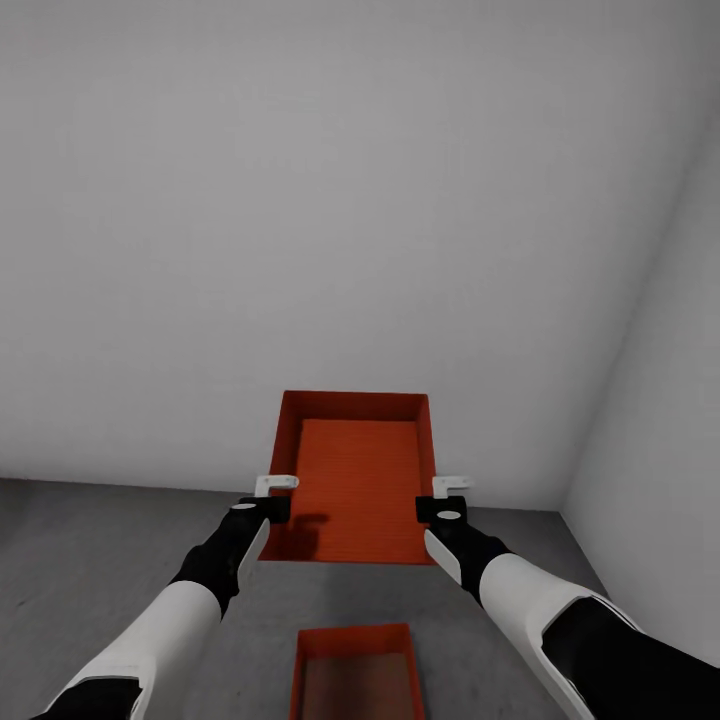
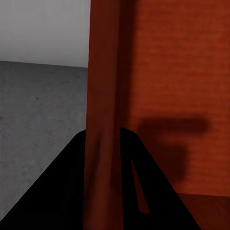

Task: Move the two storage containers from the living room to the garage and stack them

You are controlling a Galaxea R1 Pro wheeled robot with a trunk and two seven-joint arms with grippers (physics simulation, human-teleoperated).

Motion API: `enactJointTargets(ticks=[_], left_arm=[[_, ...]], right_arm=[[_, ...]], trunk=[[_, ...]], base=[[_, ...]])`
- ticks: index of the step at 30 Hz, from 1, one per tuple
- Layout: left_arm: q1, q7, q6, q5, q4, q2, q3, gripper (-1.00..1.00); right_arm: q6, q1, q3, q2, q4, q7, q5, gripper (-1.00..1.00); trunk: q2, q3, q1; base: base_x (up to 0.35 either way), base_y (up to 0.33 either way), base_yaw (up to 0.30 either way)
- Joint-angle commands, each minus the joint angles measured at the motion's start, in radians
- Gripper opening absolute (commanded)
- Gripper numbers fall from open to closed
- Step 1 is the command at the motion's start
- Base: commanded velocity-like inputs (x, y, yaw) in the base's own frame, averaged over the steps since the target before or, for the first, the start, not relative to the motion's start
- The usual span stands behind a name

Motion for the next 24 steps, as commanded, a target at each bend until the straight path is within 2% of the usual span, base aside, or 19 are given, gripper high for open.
enactJointTargets(ticks=[1, 18, 24], left_arm=[[0.000, -0.003, 0.007, -0.004, 0.000, -0.034, 0.016, -1.00], [0.000, -0.003, 0.009, -0.002, -0.001, -0.041, 0.016, -1.00], [0.000, -0.003, 0.009, -0.002, 0.000, -0.041, 0.016, -1.00]], right_arm=[[-0.016, -0.001, -0.016, 0.003, -0.008, -0.001, 0.015, -1.00], [-0.016, -0.001, -0.016, 0.004, -0.008, 0.000, 0.015, -1.00], [-0.016, -0.001, -0.016, 0.004, -0.008, 0.001, 0.015, -1.00]], trunk=[[-0.002, -0.002, 0.001], [-0.114, -0.052, 0.062], [-0.156, -0.077, 0.085]], base=[[0.000, 0.000, 0.000], [0.000, 0.000, 0.000], [0.000, 0.000, 0.000]])
